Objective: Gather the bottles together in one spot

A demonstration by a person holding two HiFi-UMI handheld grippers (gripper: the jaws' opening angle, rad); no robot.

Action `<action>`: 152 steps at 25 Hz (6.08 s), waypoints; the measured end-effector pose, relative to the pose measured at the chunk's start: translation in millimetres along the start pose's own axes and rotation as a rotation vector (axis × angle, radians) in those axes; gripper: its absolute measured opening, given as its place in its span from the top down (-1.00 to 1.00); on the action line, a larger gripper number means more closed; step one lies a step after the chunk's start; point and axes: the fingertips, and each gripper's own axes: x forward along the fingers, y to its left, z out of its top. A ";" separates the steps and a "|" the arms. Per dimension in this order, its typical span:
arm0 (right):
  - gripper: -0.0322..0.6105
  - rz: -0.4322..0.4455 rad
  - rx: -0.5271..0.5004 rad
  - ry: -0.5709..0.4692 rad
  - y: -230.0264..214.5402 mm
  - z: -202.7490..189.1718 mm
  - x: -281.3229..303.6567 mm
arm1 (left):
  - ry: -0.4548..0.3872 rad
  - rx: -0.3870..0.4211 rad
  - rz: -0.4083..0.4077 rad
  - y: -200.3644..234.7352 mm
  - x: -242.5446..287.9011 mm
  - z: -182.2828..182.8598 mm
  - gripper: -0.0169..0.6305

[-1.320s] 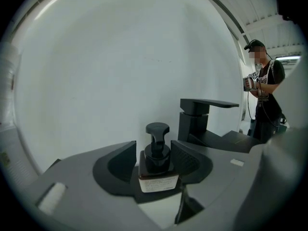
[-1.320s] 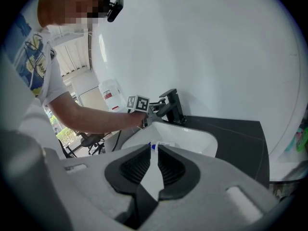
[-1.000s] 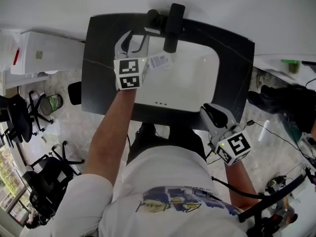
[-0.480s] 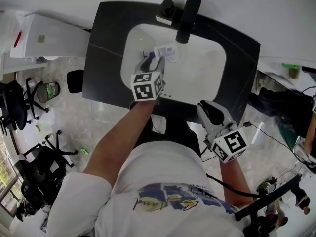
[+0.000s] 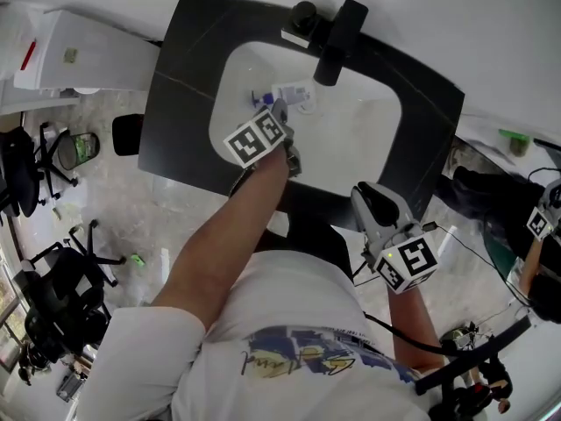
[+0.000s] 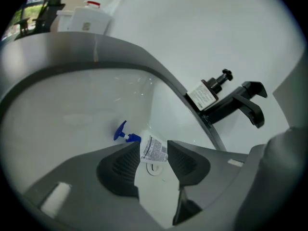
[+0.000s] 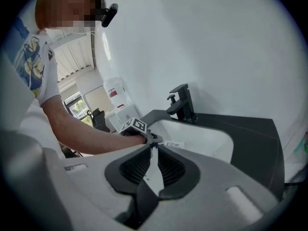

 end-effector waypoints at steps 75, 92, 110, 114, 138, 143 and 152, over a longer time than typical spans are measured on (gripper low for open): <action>0.76 -0.103 0.024 -0.059 40.6 -2.1 16.5 | -0.159 1.043 -0.386 -102.2 -80.2 147.2 0.56; 0.76 -0.160 0.062 -0.049 34.1 -8.3 4.0 | -0.242 1.273 -0.431 -166.4 -37.1 216.8 0.56; 0.76 -0.147 0.068 -0.039 14.7 -7.9 -1.2 | -0.246 1.286 -0.469 -175.3 -21.6 209.1 0.54; 0.76 -0.142 0.066 -0.035 13.0 -7.0 -1.6 | -0.266 1.273 -0.458 -177.8 -21.6 214.2 0.28; 0.76 -0.123 0.005 -0.068 37.6 6.2 11.7 | -0.262 1.127 -0.452 -134.6 -92.8 208.3 0.10; 0.77 -0.140 -0.007 -0.080 45.8 6.6 9.6 | -0.241 1.075 -0.474 -121.8 -124.2 191.2 0.43; 0.86 -0.195 -0.068 -0.089 60.2 2.8 2.7 | -0.155 1.084 -0.532 -96.6 -184.2 119.6 0.94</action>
